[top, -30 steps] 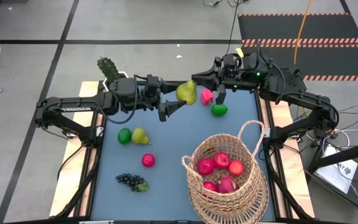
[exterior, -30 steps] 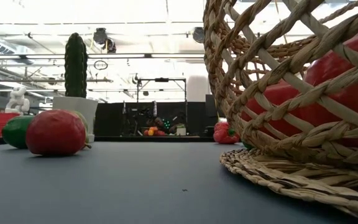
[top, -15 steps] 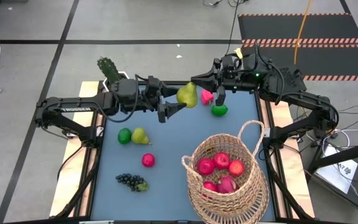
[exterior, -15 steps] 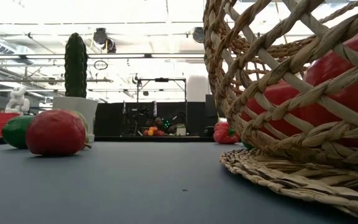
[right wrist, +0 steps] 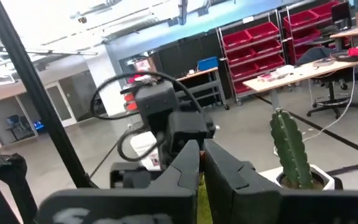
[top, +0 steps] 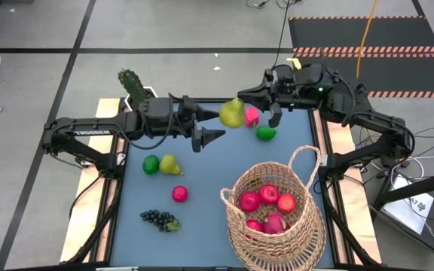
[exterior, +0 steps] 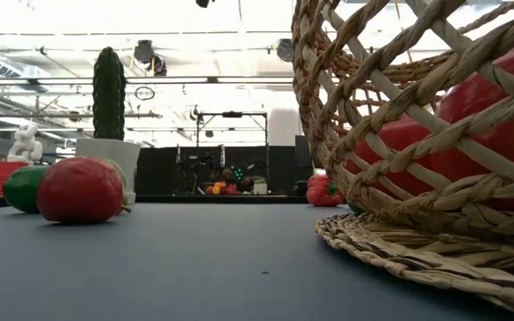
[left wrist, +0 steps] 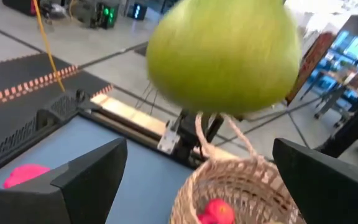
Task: Build produce basket
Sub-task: Put the green pear into the brown basket
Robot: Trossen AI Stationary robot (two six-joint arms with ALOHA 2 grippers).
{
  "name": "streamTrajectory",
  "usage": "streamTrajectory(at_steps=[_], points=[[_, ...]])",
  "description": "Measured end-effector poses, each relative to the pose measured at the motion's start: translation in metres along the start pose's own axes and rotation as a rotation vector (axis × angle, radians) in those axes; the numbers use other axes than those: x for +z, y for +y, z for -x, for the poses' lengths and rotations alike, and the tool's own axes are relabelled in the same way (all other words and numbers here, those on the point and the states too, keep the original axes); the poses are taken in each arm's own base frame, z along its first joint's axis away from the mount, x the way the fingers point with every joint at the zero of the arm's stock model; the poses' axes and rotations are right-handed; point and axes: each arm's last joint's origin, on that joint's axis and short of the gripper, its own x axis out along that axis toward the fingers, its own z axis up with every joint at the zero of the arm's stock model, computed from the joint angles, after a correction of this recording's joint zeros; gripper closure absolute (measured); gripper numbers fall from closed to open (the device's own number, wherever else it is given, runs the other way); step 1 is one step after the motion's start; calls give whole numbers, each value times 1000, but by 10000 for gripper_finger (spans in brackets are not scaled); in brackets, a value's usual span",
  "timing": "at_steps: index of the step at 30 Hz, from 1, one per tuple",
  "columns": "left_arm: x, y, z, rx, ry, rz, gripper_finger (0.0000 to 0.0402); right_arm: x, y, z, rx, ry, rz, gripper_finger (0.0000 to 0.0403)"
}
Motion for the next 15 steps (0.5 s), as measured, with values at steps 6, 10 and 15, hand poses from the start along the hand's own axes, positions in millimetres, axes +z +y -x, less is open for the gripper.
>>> streamTrajectory(at_steps=[6, 10, 15], points=[[-10, 2, 1, 29, 98, 0, 2, 7, 10, 14, 97, 11, 87, 401], [-14, 4, 1, 47, 139, 4, 2, 14, 19, 29, 193, 3, 185, 401], [-14, 4, 1, 53, 142, 25, 2, 22, 31, 52, 274, -18, 370, 401]])
